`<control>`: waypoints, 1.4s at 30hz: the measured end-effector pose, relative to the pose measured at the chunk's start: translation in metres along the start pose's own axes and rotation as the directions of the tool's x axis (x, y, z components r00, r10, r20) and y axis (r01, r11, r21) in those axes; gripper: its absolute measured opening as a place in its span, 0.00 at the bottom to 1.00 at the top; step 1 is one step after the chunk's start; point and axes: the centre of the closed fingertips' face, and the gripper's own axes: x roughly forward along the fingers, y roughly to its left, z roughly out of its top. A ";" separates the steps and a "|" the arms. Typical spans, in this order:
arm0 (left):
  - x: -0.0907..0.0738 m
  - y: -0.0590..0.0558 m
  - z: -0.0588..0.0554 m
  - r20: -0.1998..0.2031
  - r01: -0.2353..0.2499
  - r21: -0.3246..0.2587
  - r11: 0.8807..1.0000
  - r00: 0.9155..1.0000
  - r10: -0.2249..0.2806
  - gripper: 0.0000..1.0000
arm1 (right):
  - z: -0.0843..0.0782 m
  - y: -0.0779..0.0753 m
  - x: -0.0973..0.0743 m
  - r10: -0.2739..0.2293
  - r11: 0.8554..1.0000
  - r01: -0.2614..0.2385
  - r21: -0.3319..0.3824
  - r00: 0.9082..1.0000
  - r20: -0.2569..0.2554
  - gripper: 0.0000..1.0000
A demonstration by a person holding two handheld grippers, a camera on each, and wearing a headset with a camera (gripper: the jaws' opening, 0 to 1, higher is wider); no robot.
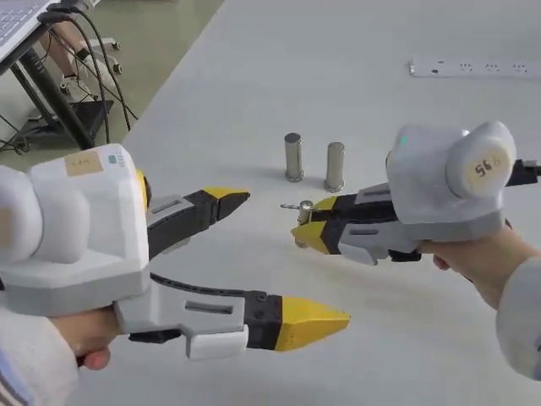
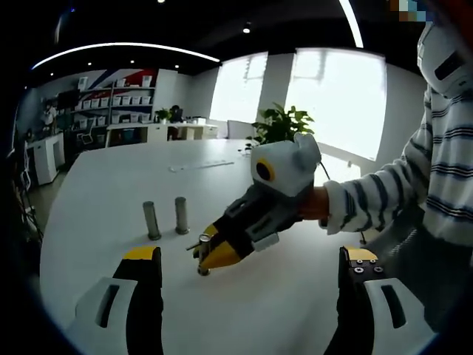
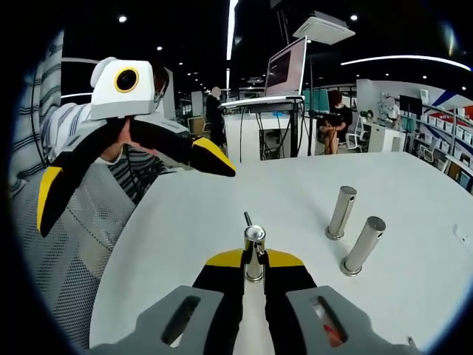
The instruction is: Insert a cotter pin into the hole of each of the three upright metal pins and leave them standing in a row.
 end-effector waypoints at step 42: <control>-0.001 0.001 -0.004 -0.028 -0.019 0.005 1.000 0.999 0.019 0.99 | 0.005 0.002 0.001 -0.022 0.998 0.022 -0.050 1.000 0.003 0.15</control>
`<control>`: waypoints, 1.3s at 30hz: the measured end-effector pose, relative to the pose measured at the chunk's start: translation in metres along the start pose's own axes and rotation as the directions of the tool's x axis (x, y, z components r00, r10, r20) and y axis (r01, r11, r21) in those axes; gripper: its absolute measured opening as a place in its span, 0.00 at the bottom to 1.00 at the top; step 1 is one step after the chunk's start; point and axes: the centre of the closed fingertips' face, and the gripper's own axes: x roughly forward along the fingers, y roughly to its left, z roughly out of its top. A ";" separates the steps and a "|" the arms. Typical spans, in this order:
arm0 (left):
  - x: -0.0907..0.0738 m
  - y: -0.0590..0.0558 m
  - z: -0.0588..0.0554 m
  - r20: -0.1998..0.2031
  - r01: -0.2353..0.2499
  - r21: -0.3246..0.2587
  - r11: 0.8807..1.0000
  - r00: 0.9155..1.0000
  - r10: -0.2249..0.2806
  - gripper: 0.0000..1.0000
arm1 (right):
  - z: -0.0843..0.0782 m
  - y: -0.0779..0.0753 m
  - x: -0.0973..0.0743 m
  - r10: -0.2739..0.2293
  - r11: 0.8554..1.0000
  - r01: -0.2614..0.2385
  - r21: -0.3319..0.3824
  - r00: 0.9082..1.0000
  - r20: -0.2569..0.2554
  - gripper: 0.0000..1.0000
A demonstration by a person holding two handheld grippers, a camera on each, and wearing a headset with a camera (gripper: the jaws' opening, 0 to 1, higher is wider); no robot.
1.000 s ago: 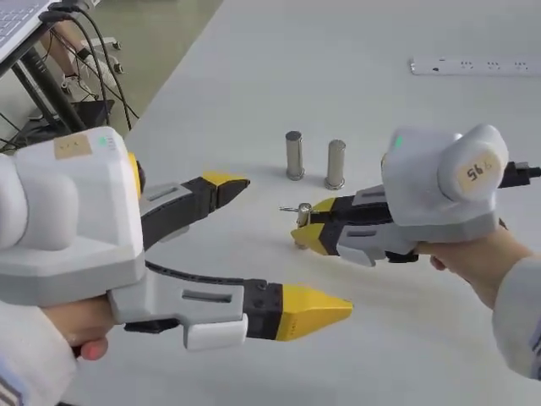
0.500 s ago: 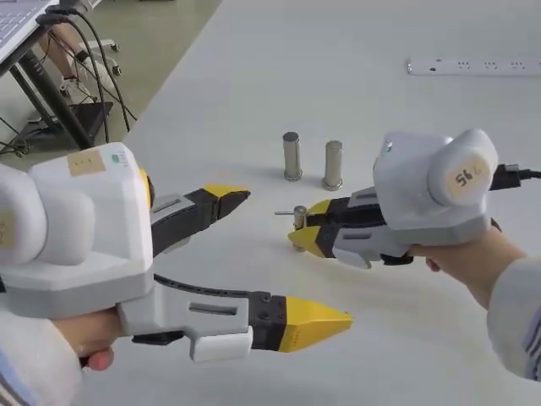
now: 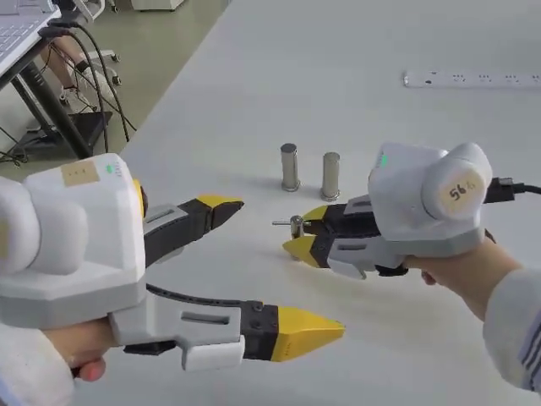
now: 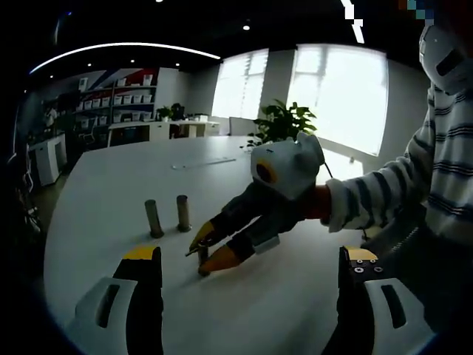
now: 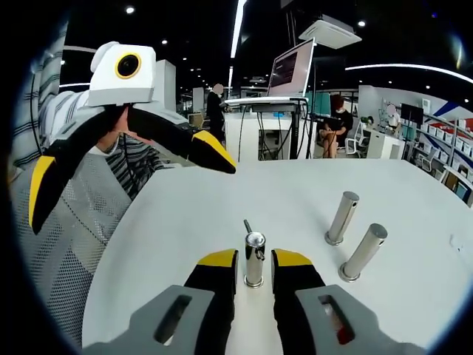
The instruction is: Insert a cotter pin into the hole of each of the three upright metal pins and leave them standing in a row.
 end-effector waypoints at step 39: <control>0.001 -0.003 -0.001 -0.015 0.011 -0.016 1.000 1.000 -0.011 0.99 | -0.022 0.013 -0.123 -0.106 0.977 0.115 0.180 0.993 -0.060 0.75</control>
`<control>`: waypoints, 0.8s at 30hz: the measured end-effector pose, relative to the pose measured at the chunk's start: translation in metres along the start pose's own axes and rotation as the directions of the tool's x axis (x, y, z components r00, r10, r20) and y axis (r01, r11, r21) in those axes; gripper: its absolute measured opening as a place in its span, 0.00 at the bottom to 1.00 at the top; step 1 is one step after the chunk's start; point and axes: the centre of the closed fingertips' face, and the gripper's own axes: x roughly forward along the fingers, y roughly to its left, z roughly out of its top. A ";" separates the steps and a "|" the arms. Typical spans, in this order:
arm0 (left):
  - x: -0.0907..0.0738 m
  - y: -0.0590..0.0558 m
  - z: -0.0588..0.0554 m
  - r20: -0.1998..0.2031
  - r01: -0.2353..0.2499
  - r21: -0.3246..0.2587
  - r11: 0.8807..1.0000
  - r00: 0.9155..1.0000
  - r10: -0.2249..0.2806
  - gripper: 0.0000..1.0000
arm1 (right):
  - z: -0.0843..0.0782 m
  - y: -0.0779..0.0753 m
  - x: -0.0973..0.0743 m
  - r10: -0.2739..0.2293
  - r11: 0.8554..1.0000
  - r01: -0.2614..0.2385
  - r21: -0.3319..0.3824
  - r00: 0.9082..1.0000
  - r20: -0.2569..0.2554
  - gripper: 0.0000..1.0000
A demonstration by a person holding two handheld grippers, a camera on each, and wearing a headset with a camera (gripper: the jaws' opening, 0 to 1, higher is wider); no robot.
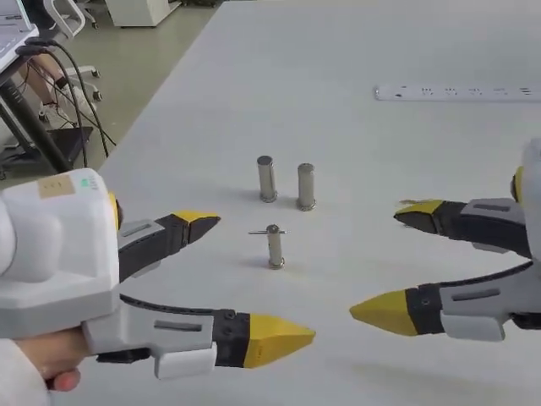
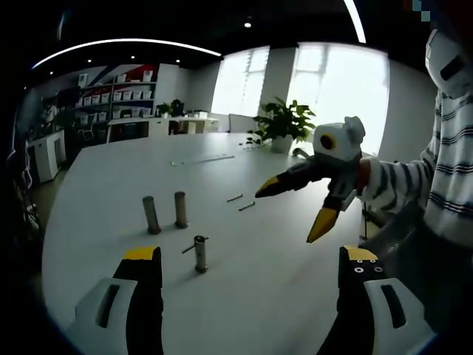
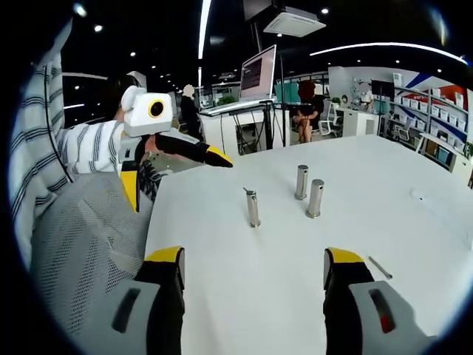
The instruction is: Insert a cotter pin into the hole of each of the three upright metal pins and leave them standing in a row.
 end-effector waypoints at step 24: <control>-0.005 0.011 0.003 0.000 -0.007 -0.012 1.000 1.000 0.007 0.99 | -0.033 0.005 -0.023 -0.016 0.987 0.028 0.161 0.997 -0.075 0.91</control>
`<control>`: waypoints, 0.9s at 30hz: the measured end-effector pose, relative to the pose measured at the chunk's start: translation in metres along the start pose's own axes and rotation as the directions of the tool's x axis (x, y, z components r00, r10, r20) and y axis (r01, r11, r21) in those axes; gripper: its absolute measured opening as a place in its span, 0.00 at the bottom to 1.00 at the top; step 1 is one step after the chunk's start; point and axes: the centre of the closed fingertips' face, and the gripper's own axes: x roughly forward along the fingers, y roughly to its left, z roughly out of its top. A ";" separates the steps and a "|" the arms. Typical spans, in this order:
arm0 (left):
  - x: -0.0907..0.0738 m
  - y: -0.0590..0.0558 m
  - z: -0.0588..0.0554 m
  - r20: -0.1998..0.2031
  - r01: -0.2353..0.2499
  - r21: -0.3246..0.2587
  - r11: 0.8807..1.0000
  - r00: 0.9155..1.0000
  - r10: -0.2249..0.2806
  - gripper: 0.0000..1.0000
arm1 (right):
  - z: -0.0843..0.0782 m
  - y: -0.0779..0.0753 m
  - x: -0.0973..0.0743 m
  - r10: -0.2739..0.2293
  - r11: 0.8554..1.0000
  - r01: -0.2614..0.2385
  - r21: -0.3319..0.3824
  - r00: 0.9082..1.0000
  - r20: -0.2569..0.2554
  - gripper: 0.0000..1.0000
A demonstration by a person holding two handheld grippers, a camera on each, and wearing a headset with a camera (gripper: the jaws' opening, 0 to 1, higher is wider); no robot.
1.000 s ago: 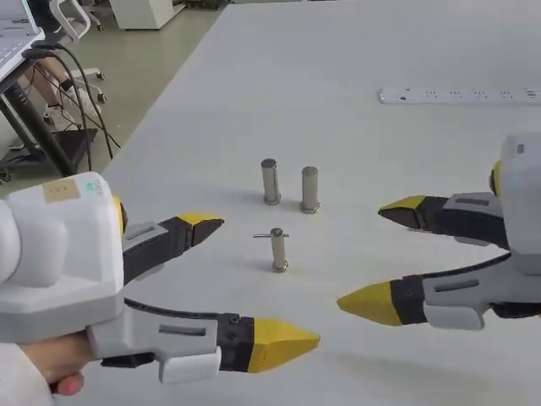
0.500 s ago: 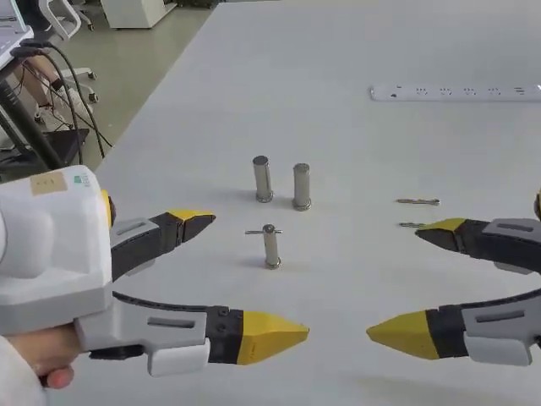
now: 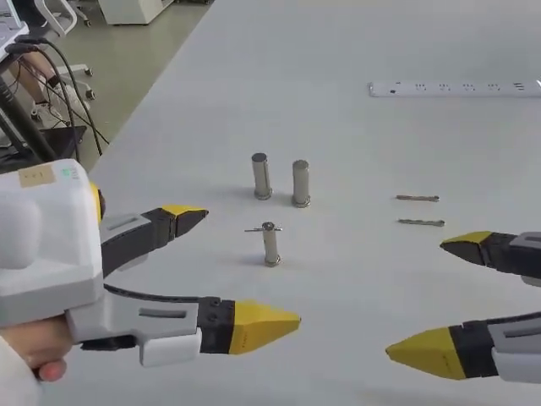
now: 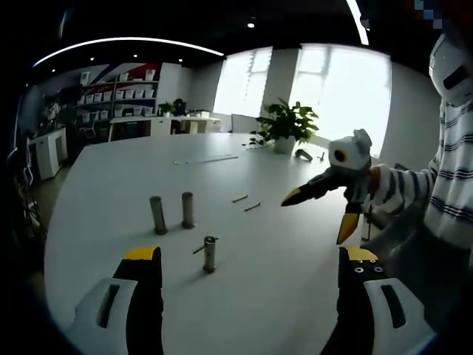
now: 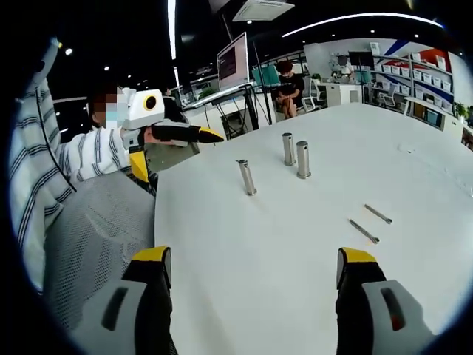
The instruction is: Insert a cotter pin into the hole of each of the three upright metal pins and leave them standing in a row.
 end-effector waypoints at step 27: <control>0.010 0.045 0.024 0.019 -0.041 0.026 0.999 0.999 0.041 0.99 | -0.003 -0.002 -0.015 -0.036 0.998 0.036 0.048 0.999 0.001 0.97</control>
